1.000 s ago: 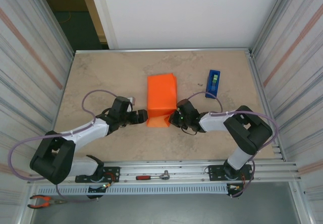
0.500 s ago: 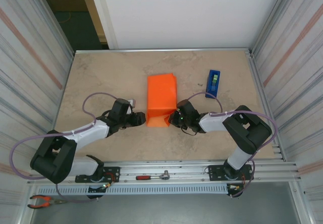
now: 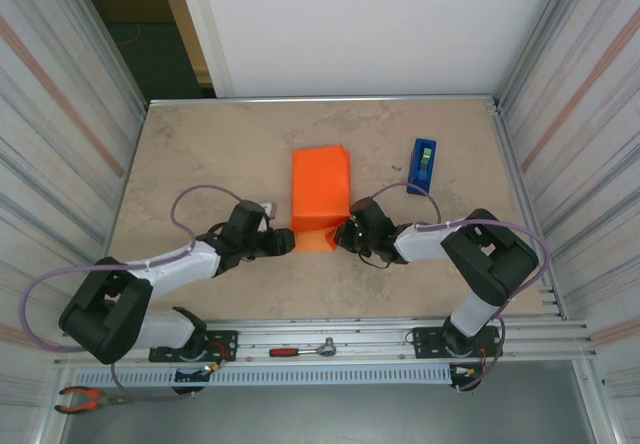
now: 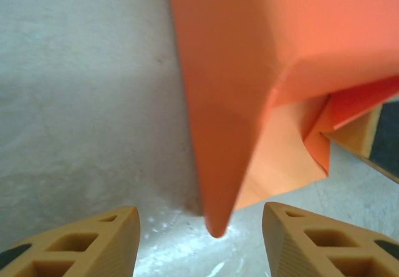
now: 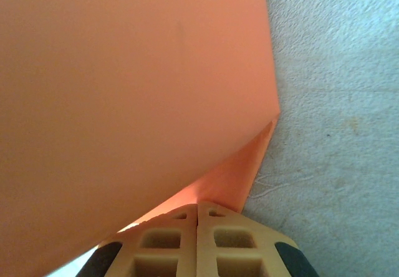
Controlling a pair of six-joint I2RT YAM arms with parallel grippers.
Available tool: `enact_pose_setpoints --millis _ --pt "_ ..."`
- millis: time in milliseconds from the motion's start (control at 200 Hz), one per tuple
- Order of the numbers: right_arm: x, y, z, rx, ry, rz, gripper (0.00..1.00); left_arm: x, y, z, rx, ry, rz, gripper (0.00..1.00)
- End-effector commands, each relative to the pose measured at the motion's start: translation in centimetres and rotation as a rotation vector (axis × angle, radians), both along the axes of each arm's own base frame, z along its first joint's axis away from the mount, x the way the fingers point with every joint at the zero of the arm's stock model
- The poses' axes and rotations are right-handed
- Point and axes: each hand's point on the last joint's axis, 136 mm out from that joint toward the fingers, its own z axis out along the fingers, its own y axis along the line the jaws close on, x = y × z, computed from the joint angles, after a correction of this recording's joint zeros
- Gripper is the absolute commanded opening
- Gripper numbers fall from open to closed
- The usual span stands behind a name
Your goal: Wrap the gift box in paper
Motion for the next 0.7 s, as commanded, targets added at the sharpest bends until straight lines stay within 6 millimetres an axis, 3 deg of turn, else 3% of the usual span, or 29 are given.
enact_pose_setpoints --millis 0,451,696 --pt "-2.0 -0.6 -2.3 -0.053 0.082 0.011 0.00 0.4 -0.4 0.4 0.034 -0.033 -0.003 0.53" --pt "-1.9 -0.2 -2.5 -0.046 0.089 0.022 0.00 0.0 -1.1 -1.3 0.106 -0.007 -0.030 0.42" --pt "-1.9 0.0 -2.5 -0.045 0.087 0.024 0.00 0.4 -1.6 -1.0 0.110 -0.015 -0.051 0.31"
